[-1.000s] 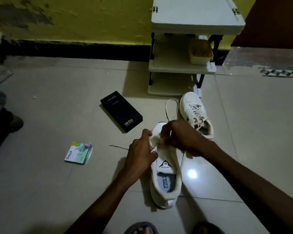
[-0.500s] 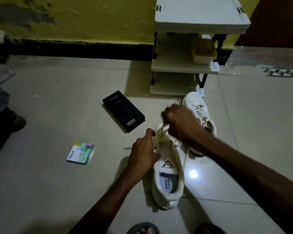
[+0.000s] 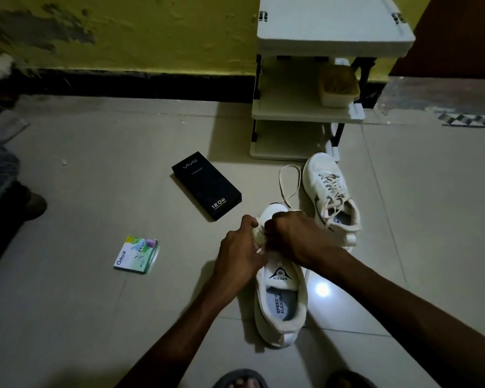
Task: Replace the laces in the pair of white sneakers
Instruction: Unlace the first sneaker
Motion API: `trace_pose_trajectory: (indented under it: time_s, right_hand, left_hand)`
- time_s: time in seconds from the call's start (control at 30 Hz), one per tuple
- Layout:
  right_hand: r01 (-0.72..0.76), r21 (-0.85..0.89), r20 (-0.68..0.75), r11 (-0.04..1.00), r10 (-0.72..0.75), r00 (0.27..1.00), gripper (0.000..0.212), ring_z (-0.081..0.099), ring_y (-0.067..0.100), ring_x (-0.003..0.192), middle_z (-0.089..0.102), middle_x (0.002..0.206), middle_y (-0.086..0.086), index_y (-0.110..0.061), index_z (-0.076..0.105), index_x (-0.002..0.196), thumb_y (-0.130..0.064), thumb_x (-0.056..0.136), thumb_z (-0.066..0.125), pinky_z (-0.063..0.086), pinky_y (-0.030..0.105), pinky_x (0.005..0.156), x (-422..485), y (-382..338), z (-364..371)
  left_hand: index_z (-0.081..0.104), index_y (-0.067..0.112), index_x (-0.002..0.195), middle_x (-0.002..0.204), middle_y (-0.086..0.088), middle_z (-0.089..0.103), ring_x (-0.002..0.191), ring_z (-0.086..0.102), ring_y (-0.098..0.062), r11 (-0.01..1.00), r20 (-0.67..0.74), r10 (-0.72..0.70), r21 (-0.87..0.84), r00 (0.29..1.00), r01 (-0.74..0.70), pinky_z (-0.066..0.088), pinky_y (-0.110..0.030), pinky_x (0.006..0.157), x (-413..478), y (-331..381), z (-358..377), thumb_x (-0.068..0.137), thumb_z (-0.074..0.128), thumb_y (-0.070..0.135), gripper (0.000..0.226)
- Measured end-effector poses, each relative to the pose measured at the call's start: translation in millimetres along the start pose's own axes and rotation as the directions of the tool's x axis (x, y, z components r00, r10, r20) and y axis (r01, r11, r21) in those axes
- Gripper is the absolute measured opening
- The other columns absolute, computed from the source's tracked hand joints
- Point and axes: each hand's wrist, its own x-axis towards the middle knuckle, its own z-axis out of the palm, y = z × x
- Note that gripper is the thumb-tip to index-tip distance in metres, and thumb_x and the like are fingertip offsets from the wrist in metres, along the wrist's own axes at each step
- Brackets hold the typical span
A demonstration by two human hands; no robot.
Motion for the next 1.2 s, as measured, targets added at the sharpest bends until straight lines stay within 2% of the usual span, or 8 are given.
trace_pose_trajectory:
  time_s: [0.2,0.33,0.43,0.57,0.77,0.97,1.1,1.2]
  right_hand:
    - [0.085,-0.131,-0.095,0.988,-0.097,0.991,0.014,0.06,0.033,0.064,0.06,0.067,0.012,-0.007,0.067,0.072,0.001,0.063,0.072,0.041,0.033,0.053,-0.9,-7.6,-8.9]
    - [0.047,-0.165,-0.327,0.985,-0.099,0.94,0.016,0.056,0.024,0.066,0.063,0.068,0.007,-0.01,0.07,0.071,0.0,0.062,0.08,0.039,0.029,0.057,7.5,7.9,-36.7]
    - [0.013,-0.146,-0.354,0.989,-0.064,0.933,0.016,0.055,0.023,0.07,0.063,0.072,0.005,-0.011,0.071,0.075,-0.002,0.064,0.078,0.037,0.029,0.057,2.8,7.4,-38.7]
    - [-0.055,-0.069,-0.2,0.996,0.04,0.979,0.018,0.058,0.026,0.089,0.064,0.092,0.007,-0.011,0.067,0.09,-0.005,0.074,0.07,0.043,0.032,0.063,1.3,1.5,-27.1]
    - [-0.103,-0.023,0.085,0.994,0.105,0.991,0.023,0.064,0.028,0.097,0.067,0.1,0.009,-0.015,0.071,0.098,-0.011,0.08,0.058,0.05,0.032,0.076,-9.1,5.8,-18.2]
    - [-0.183,-0.062,0.052,0.981,0.186,0.981,0.022,0.062,0.028,0.096,0.063,0.102,0.008,-0.011,0.069,0.1,-0.009,0.079,0.06,0.038,0.028,0.064,-12.4,5.4,-22.2]
    - [-0.246,-0.023,0.009,0.969,0.246,0.969,0.022,0.064,0.028,0.093,0.065,0.1,0.008,-0.011,0.071,0.098,-0.01,0.077,0.063,0.051,0.034,0.068,-14.9,12.3,-27.1]
    - [-0.263,-0.022,0.005,0.965,0.263,0.965,0.016,0.066,0.03,0.089,0.067,0.092,0.011,-0.01,0.071,0.09,-0.009,0.076,0.063,0.048,0.032,0.064,-16.2,16.5,-33.6]
  left_hand:
    - [0.042,0.022,0.12,0.096,-0.004,0.069,0.091,0.065,-0.022,0.999,0.022,0.019,0.031,1.0,-0.019,0.043,-0.024,0.07,-1.6,5.5,-3.0,0.08,0.074,0.017,0.052]
    - [0.04,0.02,0.126,0.102,-0.005,0.068,0.094,0.065,-0.023,0.993,0.028,0.051,0.106,0.998,-0.054,0.047,-0.026,0.073,0.8,11.1,-4.9,0.079,0.075,0.015,0.059]
    - [0.04,0.019,0.124,0.102,-0.006,0.068,0.094,0.065,-0.024,0.989,0.027,0.042,0.14,0.999,-0.045,0.051,-0.03,0.077,6.2,13.5,-7.0,0.079,0.074,0.014,0.056]
    - [0.052,0.015,0.12,0.106,-0.006,0.067,0.098,0.063,-0.024,0.994,0.014,-0.085,0.073,0.996,0.084,0.046,-0.027,0.074,9.1,13.7,-7.8,0.078,0.075,0.021,0.048]
    - [0.072,0.02,0.087,0.088,0.002,0.074,0.087,0.067,-0.017,0.937,-0.036,-0.291,-0.21,0.956,0.277,0.05,-0.023,0.075,0.8,6.6,0.0,0.072,0.076,0.026,0.016]
    - [0.072,0.012,0.091,0.079,0.004,0.068,0.07,0.063,-0.004,0.779,-0.008,-0.386,-0.538,0.922,0.322,0.045,-0.009,0.06,-2.8,9.4,9.2,0.076,0.075,0.004,0.017]
    - [0.073,0.011,0.1,0.084,0.003,0.07,0.078,0.066,-0.009,0.768,-0.058,-0.399,-0.566,0.915,0.299,0.052,-0.02,0.074,-4.8,10.6,13.6,0.075,0.076,0.001,0.027]
    - [0.07,0.015,0.107,0.079,0.01,0.067,0.073,0.064,-0.001,0.772,-0.096,-0.388,-0.576,0.916,0.267,0.05,-0.015,0.069,-4.7,12.1,14.9,0.071,0.077,0.001,0.039]
